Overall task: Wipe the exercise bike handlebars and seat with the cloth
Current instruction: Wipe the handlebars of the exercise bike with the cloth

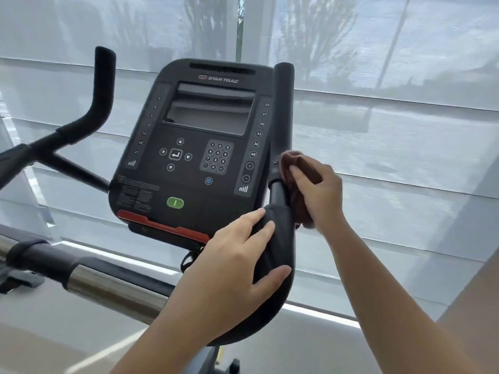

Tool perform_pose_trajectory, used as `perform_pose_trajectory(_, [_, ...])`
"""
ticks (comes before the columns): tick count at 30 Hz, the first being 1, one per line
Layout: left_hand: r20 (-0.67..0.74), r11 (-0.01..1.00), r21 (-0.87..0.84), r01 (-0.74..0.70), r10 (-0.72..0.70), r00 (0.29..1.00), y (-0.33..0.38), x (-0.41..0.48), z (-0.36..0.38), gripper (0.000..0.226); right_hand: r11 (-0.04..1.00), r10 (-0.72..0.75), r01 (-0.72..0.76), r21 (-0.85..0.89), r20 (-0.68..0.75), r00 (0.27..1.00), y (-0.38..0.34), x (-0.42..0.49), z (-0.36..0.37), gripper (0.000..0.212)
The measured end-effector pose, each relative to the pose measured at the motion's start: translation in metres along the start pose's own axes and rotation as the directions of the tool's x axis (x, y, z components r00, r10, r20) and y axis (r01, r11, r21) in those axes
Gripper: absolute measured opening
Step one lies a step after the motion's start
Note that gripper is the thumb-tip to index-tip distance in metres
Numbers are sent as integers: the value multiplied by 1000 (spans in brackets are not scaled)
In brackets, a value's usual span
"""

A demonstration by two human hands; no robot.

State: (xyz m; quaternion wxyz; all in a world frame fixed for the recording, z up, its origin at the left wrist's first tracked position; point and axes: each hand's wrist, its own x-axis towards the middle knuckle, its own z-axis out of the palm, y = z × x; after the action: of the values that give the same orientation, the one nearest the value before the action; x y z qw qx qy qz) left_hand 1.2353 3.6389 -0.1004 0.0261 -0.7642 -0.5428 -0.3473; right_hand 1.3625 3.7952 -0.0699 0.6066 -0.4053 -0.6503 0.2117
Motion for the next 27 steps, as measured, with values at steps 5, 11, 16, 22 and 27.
perform_pose_trajectory(5, [-7,1000,8,1,-1,1000,0,1,1,66,974,-194,203,-104,89,977,-1,-23,-9,26])
perform_pose_trajectory(11, [-23,999,-32,5,-6,1000,-2,0,1,65,874,-222,288,-391,205,953,-20,49,15,22])
perform_pose_trajectory(16, [-34,999,-32,-6,5,999,-4,-1,3,66,917,-158,281,-282,391,907,-30,32,-14,17])
perform_pose_trajectory(22, [-45,999,-43,-15,13,999,-5,-1,5,67,804,-253,423,-418,402,880,-35,19,-3,19])
perform_pose_trajectory(27, [-58,999,-43,-29,27,998,-5,-1,3,66,638,-195,436,-635,415,889,-46,60,25,23])
